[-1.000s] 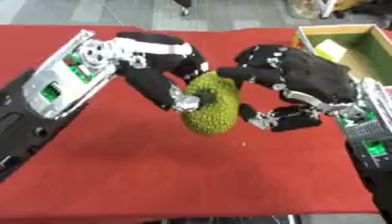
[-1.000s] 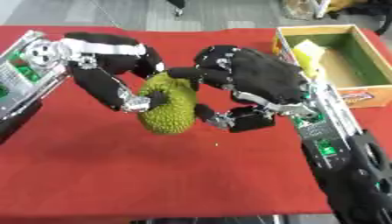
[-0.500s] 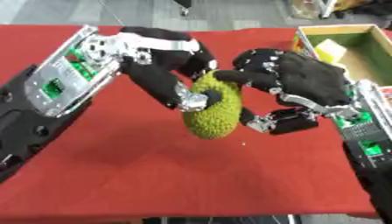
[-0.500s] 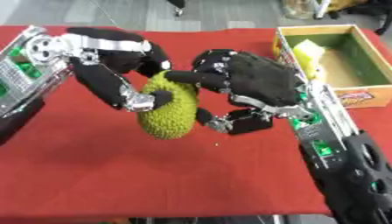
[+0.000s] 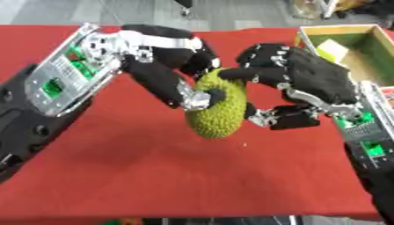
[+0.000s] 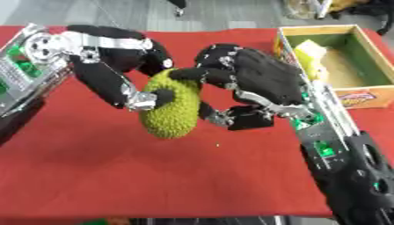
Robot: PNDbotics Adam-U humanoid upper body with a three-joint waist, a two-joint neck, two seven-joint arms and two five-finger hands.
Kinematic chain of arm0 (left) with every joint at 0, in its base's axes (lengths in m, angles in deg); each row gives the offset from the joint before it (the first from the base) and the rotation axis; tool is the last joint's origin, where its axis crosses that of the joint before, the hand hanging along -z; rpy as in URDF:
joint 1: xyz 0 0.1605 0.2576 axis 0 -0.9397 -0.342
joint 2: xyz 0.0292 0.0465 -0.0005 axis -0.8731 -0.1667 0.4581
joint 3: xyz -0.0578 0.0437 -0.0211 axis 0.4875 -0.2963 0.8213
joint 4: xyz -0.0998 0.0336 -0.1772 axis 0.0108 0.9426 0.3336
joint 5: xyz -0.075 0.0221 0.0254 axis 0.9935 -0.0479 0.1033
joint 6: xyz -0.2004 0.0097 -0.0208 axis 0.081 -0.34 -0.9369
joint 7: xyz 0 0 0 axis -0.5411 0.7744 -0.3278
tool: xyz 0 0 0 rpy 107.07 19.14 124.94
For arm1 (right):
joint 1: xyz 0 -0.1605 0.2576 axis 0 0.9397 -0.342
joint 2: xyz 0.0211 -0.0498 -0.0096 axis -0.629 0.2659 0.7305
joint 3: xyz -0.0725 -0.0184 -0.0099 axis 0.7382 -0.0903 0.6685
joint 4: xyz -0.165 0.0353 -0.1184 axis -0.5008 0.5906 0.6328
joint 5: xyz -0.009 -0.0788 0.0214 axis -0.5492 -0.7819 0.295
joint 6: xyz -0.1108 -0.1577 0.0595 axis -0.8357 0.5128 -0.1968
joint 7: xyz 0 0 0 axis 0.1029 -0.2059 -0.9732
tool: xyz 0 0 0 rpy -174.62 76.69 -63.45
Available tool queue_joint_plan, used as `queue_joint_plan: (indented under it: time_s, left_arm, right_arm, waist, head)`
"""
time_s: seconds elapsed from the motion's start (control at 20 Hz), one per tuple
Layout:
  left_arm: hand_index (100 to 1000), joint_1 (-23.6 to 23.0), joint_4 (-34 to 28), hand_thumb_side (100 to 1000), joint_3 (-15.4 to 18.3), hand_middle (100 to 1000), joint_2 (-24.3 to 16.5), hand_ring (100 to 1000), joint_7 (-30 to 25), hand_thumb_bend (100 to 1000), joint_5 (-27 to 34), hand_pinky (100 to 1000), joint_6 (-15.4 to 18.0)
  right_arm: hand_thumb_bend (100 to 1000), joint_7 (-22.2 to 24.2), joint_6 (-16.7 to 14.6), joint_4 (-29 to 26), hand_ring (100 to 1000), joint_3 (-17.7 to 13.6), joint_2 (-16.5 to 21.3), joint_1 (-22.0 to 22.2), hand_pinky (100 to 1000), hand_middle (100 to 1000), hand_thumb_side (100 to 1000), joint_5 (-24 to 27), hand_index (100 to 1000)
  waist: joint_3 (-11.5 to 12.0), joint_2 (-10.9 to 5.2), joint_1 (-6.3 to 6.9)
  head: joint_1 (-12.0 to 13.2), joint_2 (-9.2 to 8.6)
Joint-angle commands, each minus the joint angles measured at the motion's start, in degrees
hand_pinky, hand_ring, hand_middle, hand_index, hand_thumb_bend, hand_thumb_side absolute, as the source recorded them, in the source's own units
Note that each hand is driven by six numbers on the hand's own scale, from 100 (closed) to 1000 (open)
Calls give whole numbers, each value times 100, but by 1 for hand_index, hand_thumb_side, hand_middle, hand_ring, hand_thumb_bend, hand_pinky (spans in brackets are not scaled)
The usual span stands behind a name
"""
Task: Pick up the objects with one hand, pass them to the other hand, and then place them into the box on the other side of the table.
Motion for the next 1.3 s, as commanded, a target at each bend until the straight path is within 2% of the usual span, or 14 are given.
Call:
queue_joint_plan:
  time_s: [0.05,0.3,0.5,0.85,1.0,1.1,1.3]
  left_arm:
    - [533,147,-33,258,38,454,47,547,-59,100,-69,715,17]
    - [538,136,193,260,12,457,123,551,-75,100,-292,717,163]
    - [546,133,404,266,-4,462,191,555,-91,100,-469,718,309]
    - [559,141,715,283,0,472,305,562,-110,104,-674,721,499]
    - [575,158,754,305,-12,483,330,568,-112,139,-719,723,544]
    - [595,173,772,366,-21,499,333,578,-121,210,-759,728,584]
    - [611,195,837,422,-8,511,350,587,-125,260,-822,733,668]
  right_arm:
    - [100,-324,42,12,566,-2,-9,-85,700,491,100,284,426]
    - [100,-805,5,112,553,59,-6,-91,691,477,100,468,370]
    - [100,-1000,-78,173,555,107,-13,-108,692,476,100,506,337]
    - [100,-855,-282,245,570,162,-26,-121,702,493,100,662,357]
    - [100,-778,-327,252,572,153,-22,-134,704,493,100,730,335]
    - [100,-749,-347,257,575,137,-9,-148,705,495,100,753,316]
    - [100,-733,-379,247,576,107,28,-153,706,494,100,754,308]
  waist:
    - [-11,-196,62]
    - [-33,-182,61]
    - [-46,-170,63]
    - [-63,-167,58]
    - [-64,-173,57]
    - [-64,-177,57]
    - [-67,-180,57]
  head:
    - [7,-13]
    - [23,-13]
    - [34,-13]
    - [45,-13]
    - [49,-13]
    - [51,-13]
    - [61,-13]
